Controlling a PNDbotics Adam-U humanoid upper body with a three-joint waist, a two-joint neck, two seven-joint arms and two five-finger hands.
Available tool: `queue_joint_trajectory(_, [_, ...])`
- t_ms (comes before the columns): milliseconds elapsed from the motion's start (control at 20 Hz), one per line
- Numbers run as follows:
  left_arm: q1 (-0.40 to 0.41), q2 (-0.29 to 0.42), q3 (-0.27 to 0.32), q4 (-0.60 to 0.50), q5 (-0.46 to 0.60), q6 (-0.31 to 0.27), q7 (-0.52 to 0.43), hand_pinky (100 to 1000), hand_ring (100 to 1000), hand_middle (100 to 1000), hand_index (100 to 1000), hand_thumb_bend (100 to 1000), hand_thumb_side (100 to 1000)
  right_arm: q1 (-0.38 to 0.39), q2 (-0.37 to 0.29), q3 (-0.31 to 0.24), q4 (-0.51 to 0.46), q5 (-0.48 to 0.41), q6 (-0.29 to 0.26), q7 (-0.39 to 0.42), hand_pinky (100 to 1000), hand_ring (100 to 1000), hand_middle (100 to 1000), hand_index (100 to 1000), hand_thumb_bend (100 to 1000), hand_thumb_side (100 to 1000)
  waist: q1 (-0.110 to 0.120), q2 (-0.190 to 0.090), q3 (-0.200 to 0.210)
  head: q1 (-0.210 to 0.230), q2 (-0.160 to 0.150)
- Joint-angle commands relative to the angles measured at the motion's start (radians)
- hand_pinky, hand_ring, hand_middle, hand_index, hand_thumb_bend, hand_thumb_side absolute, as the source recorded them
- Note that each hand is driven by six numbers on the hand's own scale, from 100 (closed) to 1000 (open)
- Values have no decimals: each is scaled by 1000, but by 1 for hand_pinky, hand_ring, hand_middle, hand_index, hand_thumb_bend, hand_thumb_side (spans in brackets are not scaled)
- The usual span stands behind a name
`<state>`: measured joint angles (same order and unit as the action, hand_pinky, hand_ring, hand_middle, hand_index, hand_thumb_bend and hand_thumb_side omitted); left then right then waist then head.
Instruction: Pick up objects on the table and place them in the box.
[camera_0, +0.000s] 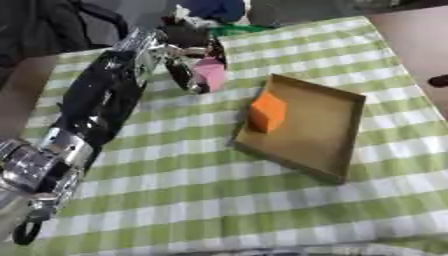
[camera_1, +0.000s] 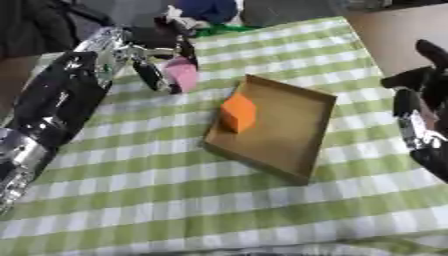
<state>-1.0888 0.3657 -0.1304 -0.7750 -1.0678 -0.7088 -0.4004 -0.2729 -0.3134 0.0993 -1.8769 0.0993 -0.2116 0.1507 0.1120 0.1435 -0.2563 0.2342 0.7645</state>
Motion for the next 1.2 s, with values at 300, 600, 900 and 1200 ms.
queue_joint_trajectory(300, [-74, -81, 8, -84, 36, -26, -43, 774, 664, 597, 746, 109, 100, -17, -2, 13, -9, -7, -4, 18, 885, 745, 625, 1000, 100, 562, -6, -15, -29, 19, -1])
queue_joint_trajectory(600, [-88, -150, -12, -104, 58, -37, -61, 770, 668, 601, 748, 114, 100, -18, 3, 29, -4, -9, -5, 38, 886, 746, 623, 984, 100, 566, -2, -11, -43, 30, -1])
queue_joint_trajectory(900, [-87, -214, -45, -95, 80, -73, -111, 767, 676, 610, 757, 154, 100, -22, 8, 55, 5, -11, -7, 70, 887, 746, 622, 982, 100, 572, 3, -7, -51, 37, 0])
queue_joint_trajectory(1200, [-74, -231, -69, -70, 96, -89, -176, 773, 703, 656, 799, 100, 100, -10, 9, 71, 19, -11, -7, 86, 889, 747, 621, 985, 100, 583, 8, -6, -49, 37, 3])
